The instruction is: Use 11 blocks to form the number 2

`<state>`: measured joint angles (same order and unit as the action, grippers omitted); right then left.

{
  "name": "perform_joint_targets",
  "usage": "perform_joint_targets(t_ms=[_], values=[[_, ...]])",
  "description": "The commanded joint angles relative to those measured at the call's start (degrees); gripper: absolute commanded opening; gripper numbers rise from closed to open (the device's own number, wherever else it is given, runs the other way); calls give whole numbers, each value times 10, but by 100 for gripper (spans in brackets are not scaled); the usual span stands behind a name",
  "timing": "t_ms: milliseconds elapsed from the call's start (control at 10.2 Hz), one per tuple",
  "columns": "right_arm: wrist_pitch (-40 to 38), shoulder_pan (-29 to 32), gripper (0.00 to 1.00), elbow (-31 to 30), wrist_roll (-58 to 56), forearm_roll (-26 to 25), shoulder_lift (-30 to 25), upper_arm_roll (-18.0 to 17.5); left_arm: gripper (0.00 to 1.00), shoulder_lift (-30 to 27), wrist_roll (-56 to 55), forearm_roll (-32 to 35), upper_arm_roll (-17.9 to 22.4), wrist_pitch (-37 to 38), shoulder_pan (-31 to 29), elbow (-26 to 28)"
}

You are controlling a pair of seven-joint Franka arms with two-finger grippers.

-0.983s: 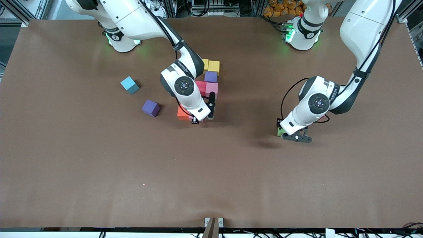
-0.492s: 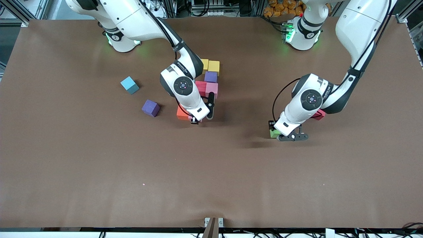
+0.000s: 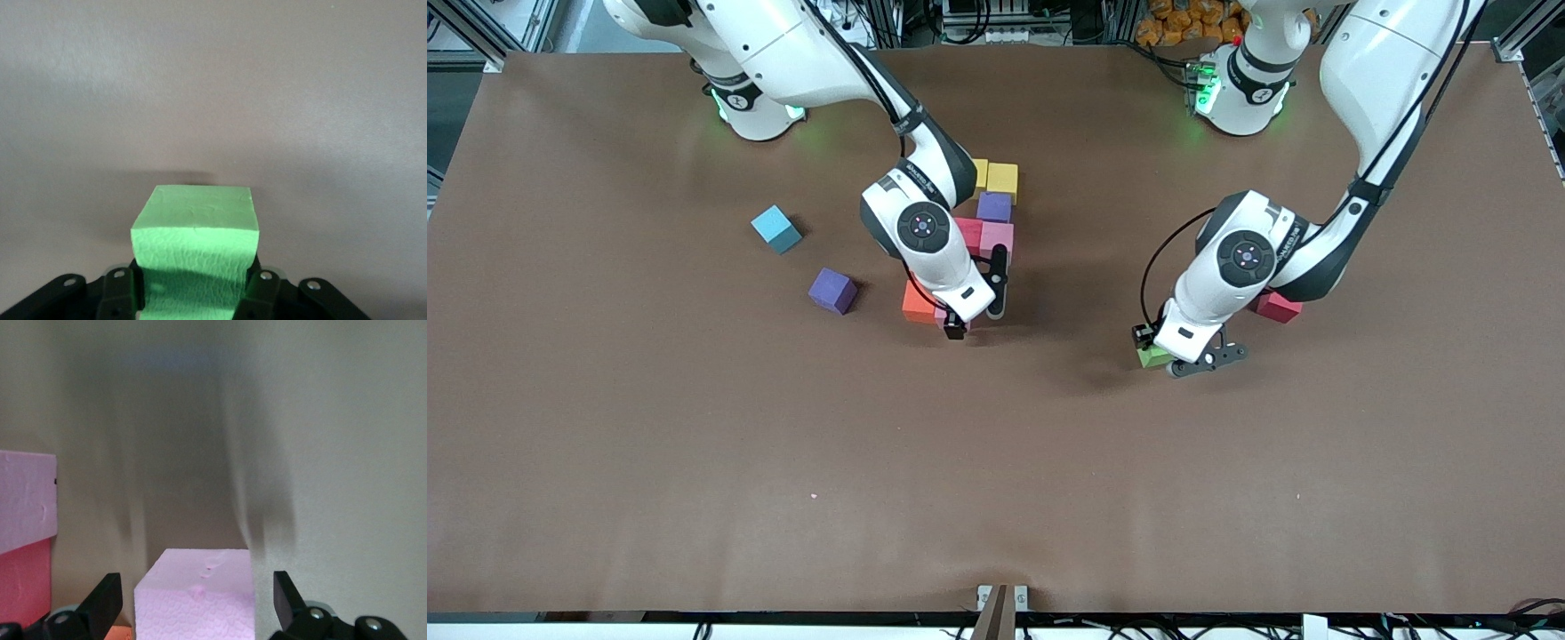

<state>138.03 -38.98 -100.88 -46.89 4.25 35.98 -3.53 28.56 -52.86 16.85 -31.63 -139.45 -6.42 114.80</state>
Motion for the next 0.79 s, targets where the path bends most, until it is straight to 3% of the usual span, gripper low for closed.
perform_joint_targets(t_ms=[0, 393, 492, 688], values=[[-46, 3, 100, -5, 2, 4, -34, -6, 40, -13, -68, 8, -2, 8, 6, 3], [-150, 12, 100, -5, 6, 4, -120, 2, 41, -6, -239, 7, -1, 8, 52, -18], [-171, 23, 100, -7, 10, 4, -137, 25, 41, -3, -278, 6, -1, 8, 70, -26], [-230, 15, 100, -6, 4, 5, -153, 110, 41, 10, -387, 6, -1, 8, 97, -51]])
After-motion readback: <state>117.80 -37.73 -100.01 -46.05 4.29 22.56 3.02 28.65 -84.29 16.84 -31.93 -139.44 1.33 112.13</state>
